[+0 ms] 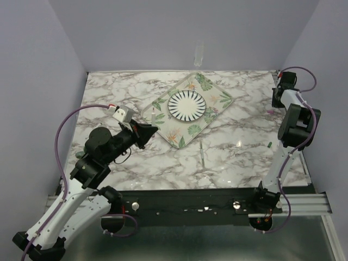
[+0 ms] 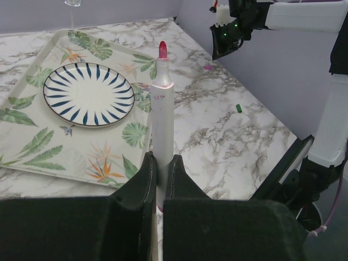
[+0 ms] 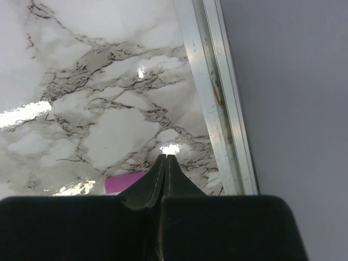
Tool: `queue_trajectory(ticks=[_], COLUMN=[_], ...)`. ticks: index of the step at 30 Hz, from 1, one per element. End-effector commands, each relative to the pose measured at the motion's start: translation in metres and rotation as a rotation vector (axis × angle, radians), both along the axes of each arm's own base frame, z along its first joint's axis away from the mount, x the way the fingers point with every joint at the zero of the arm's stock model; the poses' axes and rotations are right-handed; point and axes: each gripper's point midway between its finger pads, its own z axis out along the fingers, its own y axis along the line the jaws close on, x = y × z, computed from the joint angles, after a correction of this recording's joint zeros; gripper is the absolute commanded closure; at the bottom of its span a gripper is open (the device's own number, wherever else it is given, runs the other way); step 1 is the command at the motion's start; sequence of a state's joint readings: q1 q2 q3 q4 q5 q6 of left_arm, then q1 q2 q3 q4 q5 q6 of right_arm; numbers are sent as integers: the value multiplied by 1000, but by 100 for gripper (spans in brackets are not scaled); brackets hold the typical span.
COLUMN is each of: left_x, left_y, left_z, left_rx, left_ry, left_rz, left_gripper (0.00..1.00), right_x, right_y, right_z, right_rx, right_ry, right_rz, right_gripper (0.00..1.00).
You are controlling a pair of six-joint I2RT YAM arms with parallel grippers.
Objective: Insert the pens into the pen caps
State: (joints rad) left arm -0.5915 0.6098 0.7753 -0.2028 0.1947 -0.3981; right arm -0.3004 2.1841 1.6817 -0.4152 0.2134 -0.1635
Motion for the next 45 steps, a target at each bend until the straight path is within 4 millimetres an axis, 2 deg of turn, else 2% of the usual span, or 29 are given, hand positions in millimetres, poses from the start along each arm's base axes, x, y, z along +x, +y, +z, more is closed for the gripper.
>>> queue_trajectory(ticks=[1, 5, 11, 15, 21, 28, 33, 45], left_x=[-2, -2, -2, -2, -2, -4, -7, -15], left_y=[-2, -2, -1, 0, 0, 2, 2, 1], left_z=[2, 3, 3, 4, 5, 7, 10, 18], left_rx=[-12, -12, -12, -14, -13, -16, -21, -39], left_ry=[-12, -14, -16, -19, -21, -31, -40, -67], left_rz=[-8, -8, -5, -2, -1, 1, -2, -24], left_gripper=[100, 100, 100, 100, 100, 100, 100, 100], right_x=[15, 18, 9, 6, 8, -3, -5, -27], right_y=[-1, -2, -2, 5, 8, 11, 16, 40], right_z=[19, 13, 1, -7, -4, -5, -4, -9], right_rx=[-38, -37, -48, -47, -90, -88, -62, -11], right_ry=[-78, -62, -29, -7, -2, 26, 40, 87], right_rz=[104, 104, 103, 134, 138, 142, 157, 154], right_gripper=[94, 96, 99, 99, 99, 99, 99, 99])
